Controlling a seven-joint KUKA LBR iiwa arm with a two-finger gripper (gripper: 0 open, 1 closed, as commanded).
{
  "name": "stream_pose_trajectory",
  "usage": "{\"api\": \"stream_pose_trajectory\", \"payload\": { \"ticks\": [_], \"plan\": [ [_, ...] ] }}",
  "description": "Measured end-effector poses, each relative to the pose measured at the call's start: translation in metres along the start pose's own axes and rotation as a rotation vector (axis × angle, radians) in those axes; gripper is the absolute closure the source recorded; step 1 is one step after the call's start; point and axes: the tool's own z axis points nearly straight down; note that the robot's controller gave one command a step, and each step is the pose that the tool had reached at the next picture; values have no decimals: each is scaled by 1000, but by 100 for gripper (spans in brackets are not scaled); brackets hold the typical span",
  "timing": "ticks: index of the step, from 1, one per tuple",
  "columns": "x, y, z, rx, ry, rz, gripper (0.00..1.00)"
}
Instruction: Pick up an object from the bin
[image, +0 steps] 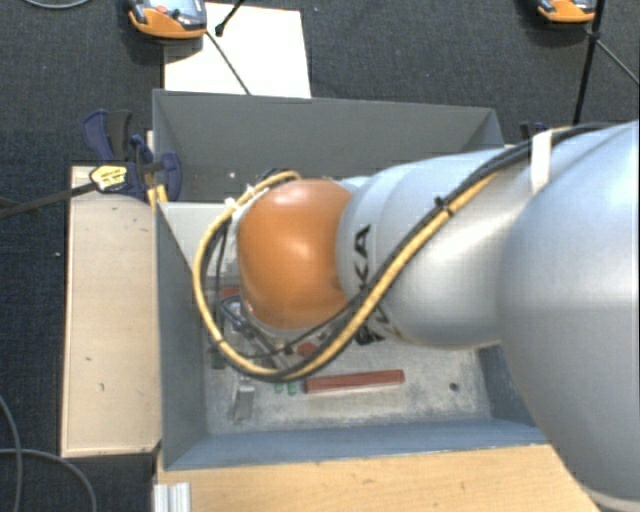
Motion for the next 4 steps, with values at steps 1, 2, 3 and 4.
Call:
{"api": "stream_pose_trajectory", "payload": {
  "ticks": [1,2,3,4],
  "plan": [
    [0,0,0,0,0,2,0],
    [-28,-61,21,0,-1,-121,0],
    [-23,-85,49,2,-2,-225,0],
    [-33,-124,46,0,-3,-240,0]
  ]
}}
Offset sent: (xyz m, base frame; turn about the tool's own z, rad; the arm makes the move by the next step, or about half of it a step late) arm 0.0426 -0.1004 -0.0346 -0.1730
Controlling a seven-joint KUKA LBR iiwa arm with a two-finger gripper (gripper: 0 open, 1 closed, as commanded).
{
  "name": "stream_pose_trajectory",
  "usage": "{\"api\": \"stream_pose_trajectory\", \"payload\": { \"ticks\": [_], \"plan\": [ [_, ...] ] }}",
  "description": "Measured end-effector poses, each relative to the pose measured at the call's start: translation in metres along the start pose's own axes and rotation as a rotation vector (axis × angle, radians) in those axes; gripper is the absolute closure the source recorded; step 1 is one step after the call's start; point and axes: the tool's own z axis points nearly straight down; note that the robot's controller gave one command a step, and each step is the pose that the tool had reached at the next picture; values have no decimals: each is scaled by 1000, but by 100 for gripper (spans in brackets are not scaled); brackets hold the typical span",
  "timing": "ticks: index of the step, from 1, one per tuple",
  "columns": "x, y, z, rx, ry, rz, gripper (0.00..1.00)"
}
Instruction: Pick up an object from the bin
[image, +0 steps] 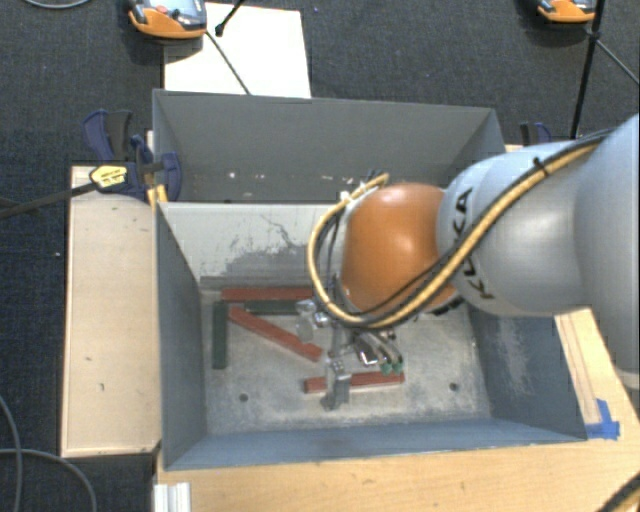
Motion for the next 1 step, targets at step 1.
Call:
{"api": "stream_pose_trajectory", "payload": {
  "ticks": [1],
  "plan": [
    [1,-35,10,1,2,-88,0]
  ]
}}
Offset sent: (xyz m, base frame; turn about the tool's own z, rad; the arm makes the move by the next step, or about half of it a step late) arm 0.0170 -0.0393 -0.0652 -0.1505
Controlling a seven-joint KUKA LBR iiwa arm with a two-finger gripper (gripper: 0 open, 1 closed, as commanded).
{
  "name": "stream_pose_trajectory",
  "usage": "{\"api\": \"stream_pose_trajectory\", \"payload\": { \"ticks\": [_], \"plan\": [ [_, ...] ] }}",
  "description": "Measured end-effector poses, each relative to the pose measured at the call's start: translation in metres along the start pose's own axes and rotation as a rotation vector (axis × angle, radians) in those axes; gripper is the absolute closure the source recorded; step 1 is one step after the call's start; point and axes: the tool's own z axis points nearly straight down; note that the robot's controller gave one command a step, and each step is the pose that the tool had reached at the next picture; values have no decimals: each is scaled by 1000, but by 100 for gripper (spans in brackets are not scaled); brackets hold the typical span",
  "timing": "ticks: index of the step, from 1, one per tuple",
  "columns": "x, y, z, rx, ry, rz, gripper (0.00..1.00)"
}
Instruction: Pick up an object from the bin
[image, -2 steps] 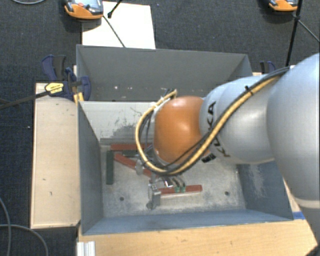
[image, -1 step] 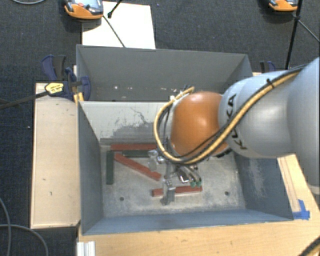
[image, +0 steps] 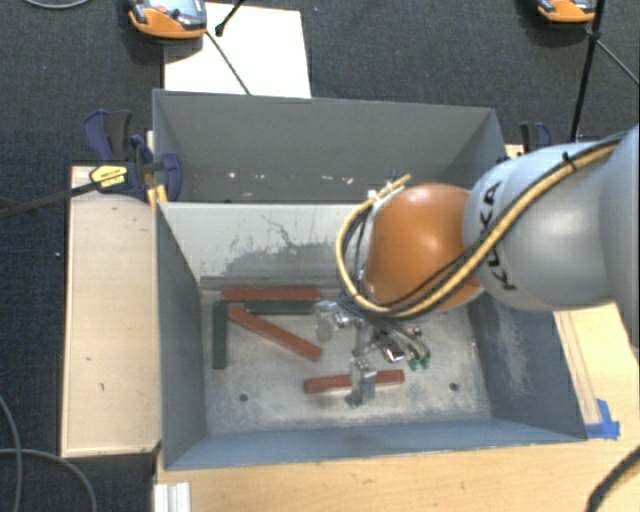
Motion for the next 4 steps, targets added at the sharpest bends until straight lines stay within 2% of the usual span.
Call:
{"api": "stream_pose_trajectory", "payload": {
  "ticks": [1,2,3,4],
  "plan": [
    [-9,-7,54,-1,-2,-57,100],
    [-8,-8,54,-1,0,-53,0],
    [-8,-8,54,-1,0,-50,0],
    [-14,-18,50,-3,1,-199,0]
  ]
}}
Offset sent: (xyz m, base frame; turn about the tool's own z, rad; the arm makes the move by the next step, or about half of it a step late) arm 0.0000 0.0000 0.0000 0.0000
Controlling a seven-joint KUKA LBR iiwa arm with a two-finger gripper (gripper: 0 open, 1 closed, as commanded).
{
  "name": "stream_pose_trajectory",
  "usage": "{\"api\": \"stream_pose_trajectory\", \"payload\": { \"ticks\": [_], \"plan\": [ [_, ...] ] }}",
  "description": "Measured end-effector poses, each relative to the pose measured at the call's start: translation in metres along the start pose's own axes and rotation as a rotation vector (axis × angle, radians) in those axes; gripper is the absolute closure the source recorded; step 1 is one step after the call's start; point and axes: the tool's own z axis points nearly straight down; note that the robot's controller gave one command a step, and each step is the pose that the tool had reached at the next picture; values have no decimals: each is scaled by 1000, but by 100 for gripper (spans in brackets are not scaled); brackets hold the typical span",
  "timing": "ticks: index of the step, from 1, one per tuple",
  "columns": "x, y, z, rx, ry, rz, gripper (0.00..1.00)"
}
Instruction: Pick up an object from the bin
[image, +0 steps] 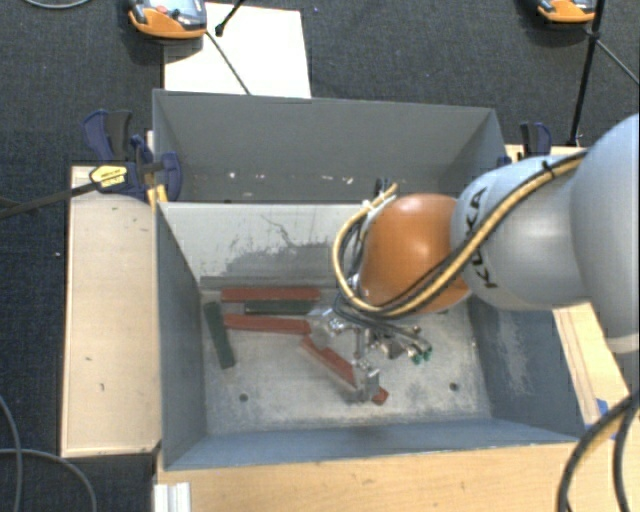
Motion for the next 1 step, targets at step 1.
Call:
{"api": "stream_pose_trajectory", "payload": {
  "ticks": [1],
  "plan": [
    [-7,-29,-3,4,-4,-221,0]
  ]
}}
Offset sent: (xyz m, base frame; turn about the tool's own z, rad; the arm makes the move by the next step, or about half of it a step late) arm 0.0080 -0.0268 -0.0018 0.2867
